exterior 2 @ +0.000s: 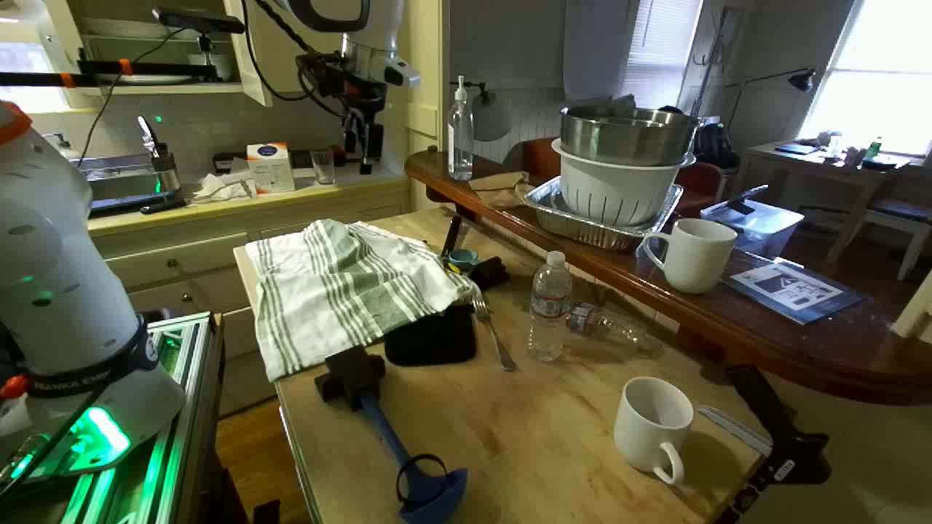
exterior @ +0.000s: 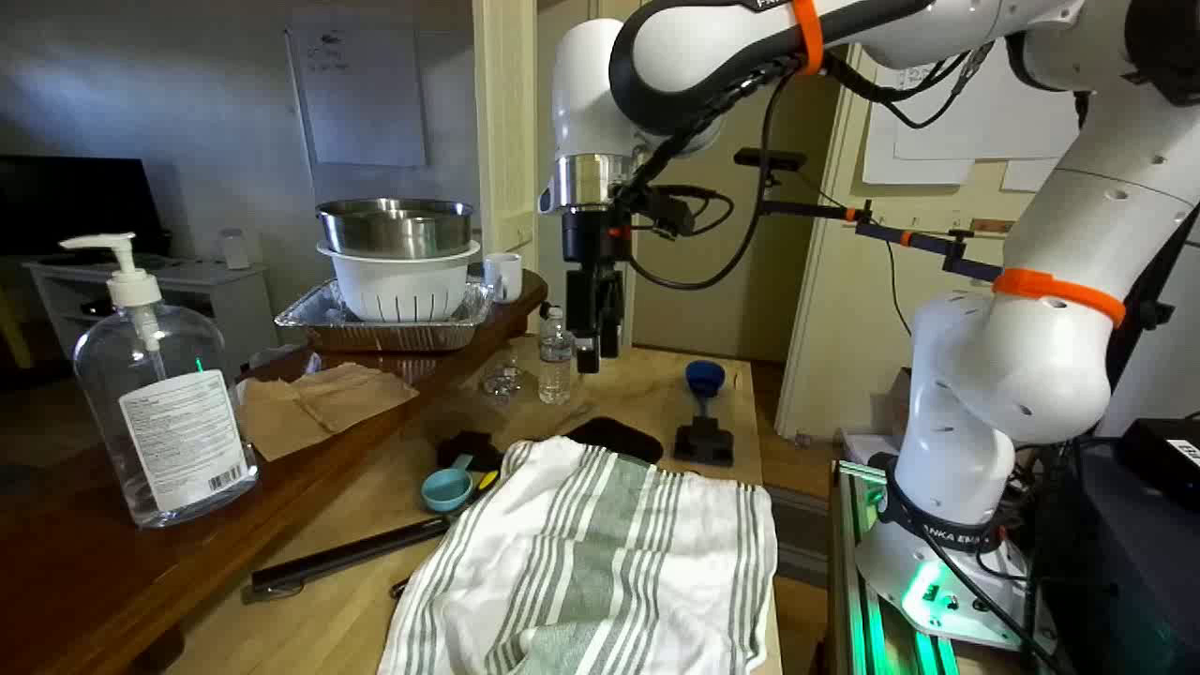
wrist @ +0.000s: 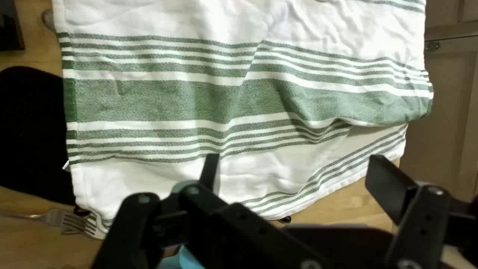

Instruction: Put the black object on top of the brown towel on the countertop.

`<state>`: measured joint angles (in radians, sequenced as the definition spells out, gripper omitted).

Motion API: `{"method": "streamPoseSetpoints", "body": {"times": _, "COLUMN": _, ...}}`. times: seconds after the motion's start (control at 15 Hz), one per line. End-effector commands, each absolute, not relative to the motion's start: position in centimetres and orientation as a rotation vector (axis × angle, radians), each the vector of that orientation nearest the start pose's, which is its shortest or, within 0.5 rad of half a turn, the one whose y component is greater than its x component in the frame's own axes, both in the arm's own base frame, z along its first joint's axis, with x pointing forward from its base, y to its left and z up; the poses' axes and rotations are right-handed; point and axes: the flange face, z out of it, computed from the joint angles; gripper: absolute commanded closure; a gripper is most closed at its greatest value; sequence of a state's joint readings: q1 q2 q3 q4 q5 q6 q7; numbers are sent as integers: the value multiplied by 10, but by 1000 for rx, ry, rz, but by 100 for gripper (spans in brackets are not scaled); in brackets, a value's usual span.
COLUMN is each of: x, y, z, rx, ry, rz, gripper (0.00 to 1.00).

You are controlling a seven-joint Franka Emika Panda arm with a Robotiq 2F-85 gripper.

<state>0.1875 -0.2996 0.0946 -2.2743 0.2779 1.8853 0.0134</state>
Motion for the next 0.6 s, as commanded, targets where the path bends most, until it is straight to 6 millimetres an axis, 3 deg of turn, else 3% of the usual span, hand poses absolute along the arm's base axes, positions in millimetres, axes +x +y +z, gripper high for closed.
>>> {"method": "streamPoseSetpoints", "body": {"times": 0.0, "x": 427, "y": 147, "z": 472, "rx": -2910, "ry": -241, "rz": 179, "gripper": 0}}
{"method": "streamPoseSetpoints", "body": {"times": 0.27, "x": 427, "y": 147, "z": 472, "rx": -2910, "ry": -241, "rz": 179, "gripper": 0}}
{"method": "streamPoseSetpoints", "body": {"times": 0.53, "x": 432, "y": 117, "z": 461, "rx": -2862, "ry": -286, "rz": 81, "gripper": 0}}
